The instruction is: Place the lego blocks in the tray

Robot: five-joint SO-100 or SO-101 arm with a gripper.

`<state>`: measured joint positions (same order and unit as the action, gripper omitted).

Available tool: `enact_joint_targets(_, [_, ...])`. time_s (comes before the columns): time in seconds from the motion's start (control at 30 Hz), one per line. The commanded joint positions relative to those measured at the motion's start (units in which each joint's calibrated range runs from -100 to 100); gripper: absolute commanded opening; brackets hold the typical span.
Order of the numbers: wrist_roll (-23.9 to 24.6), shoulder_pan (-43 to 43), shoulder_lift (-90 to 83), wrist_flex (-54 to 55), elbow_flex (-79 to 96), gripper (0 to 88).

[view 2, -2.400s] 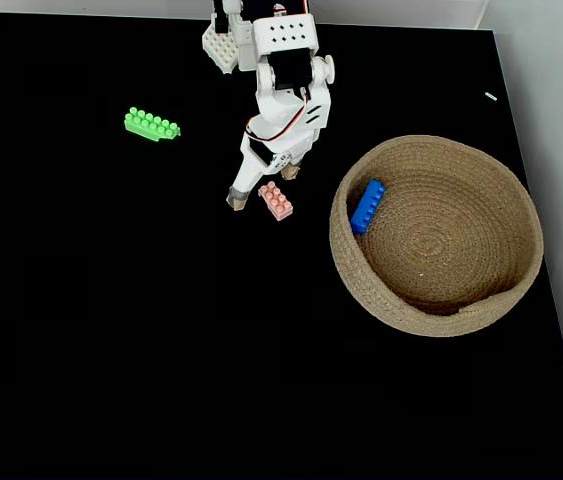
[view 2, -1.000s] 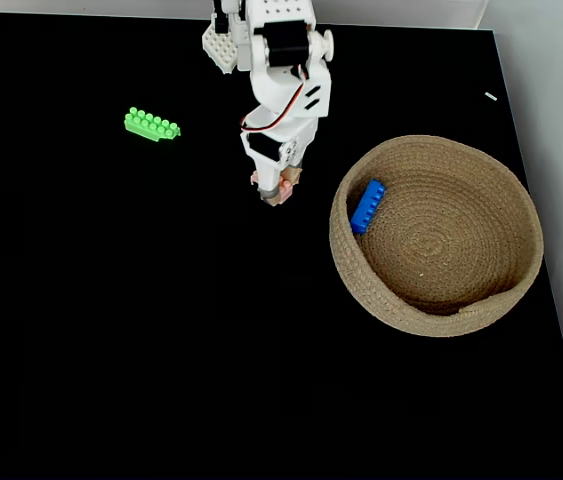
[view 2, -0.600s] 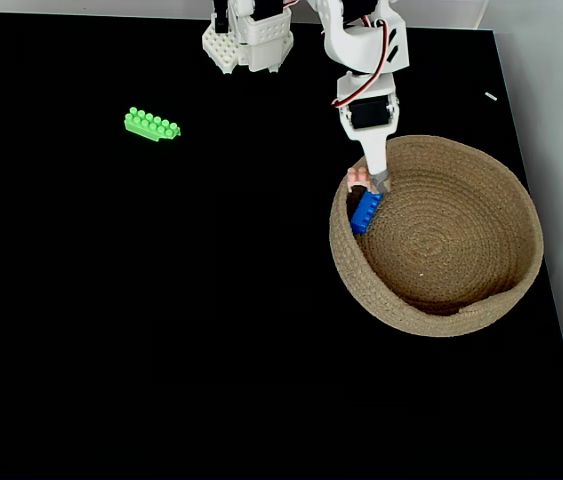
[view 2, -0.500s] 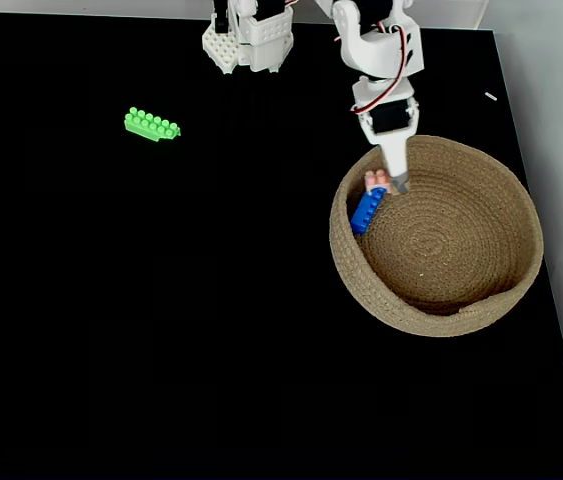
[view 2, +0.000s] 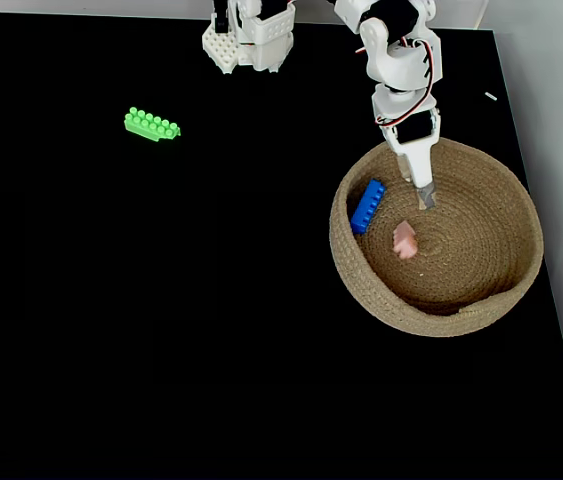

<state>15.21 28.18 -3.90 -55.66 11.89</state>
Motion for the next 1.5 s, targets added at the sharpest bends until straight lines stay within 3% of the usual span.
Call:
enact_joint_targets(0.0, [1.4, -1.2, -1.7, -4.3, -4.5, 27.3])
enact_joint_targets(0.2, [2.6, -9.3, -7.0, -14.8, -1.7, 25.5])
enact_joint_targets(0.47, [0.4, -26.7, -13.1, -15.4, 11.0, 26.7])
enact_joint_targets(0.73, [-6.7, -40.2, -22.1, -13.2, 25.4, 26.3])
enact_joint_targets(0.93, [-13.6, -51.3, -30.1, -7.7, 34.9, 32.0])
enact_joint_targets(1.2, [-21.1, -62.0, -34.6, -12.9, 38.2, 33.6])
enact_joint_targets(1.47, [-27.6, -71.1, -34.9, -11.3, 45.8, 34.0])
